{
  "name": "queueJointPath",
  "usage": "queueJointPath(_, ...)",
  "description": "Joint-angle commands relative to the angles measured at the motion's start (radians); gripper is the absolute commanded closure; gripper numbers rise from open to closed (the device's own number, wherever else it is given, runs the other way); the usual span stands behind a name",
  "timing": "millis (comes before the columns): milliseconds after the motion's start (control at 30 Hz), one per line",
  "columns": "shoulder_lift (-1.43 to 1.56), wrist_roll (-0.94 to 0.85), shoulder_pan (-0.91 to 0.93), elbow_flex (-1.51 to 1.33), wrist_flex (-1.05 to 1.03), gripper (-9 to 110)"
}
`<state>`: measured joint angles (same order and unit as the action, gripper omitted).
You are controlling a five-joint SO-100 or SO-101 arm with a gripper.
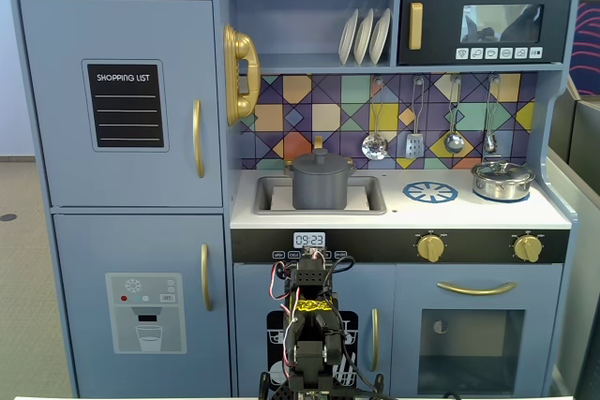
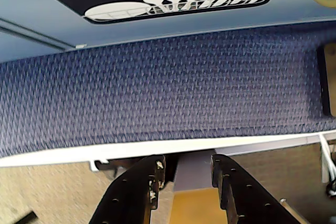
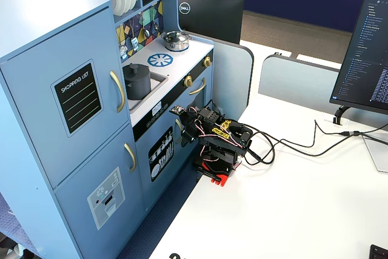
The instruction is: Take off the lid from the gray recipient and place it on the counter
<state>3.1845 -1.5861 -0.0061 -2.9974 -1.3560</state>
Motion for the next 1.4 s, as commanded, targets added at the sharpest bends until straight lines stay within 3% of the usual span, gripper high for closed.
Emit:
queueJointPath(0,-0.014,-0.041,0.026,0.066,-0.107,101)
queueJointPath(133,-0.170,0.035,0.055,0.322,0.144,101)
queueJointPath(333,-0.327,0.005,0.028,0.715,0.410,101)
queueJointPath(533,-0.350,0.014,0.018,0.761,0.827,90)
queueJointPath(867,-0.385,0.017,0.041,0.752,1.031,79)
queueJointPath(1367,-0.666,0.011,0.100,0.870,1.212,79)
